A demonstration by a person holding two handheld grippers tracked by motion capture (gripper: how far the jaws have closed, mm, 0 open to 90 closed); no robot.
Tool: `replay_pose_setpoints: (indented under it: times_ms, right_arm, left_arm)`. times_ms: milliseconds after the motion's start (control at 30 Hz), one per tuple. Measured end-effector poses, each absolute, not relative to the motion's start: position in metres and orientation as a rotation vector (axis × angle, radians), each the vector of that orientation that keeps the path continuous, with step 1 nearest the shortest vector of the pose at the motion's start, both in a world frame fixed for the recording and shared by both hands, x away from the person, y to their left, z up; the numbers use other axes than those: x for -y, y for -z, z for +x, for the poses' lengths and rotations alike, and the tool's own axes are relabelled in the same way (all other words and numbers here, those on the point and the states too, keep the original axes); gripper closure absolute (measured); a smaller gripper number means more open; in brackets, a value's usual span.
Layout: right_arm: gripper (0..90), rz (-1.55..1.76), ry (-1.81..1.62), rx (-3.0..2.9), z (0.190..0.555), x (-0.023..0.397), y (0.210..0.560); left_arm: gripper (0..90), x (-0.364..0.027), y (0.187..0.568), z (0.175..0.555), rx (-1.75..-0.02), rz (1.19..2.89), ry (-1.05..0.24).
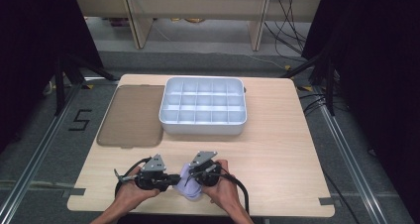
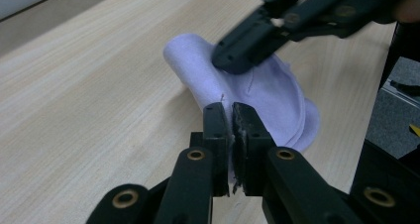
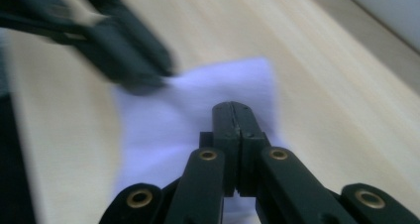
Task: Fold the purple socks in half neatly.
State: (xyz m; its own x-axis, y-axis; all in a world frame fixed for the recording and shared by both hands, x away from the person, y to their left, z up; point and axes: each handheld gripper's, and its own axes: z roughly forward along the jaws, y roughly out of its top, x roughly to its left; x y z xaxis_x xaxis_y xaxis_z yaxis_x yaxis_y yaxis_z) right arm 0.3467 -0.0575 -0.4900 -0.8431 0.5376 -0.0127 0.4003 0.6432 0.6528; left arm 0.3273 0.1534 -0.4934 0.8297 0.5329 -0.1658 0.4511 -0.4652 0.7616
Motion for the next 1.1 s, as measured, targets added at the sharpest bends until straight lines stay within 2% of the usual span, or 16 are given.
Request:
replay_pose_setpoints:
  times_ms: [133, 467, 633, 800, 1100]
  right_arm:
    - [90.0, 0.799, -0.989, -2.656, 0.352, 0.057, 0.499]
    - [90.0, 0.82, -1.005, -2.586, 0.359, 0.075, 0.487]
    - [90.0, 0.834, -1.047, -2.589, 0.339, 0.084, 0.473]
    - [90.0, 0.821, -1.016, -2.682, 0.325, 0.09, 0.482]
    - [90.0, 0.851, -0.98, -2.719, 0.332, 0.091, 0.496]
  left_arm:
    - [84.6, -0.152, 0.493, 0.325, -0.717, 2.131, -0.118]
    - [84.4, -0.152, 0.492, 0.325, -0.708, 2.132, -0.123]
    - [84.4, -0.154, 0.491, 0.326, -0.698, 2.152, -0.138]
    - [84.3, -0.151, 0.488, 0.322, -0.707, 2.123, -0.136]
    - [84.2, -0.141, 0.483, 0.318, -0.648, 2.122, -0.147]
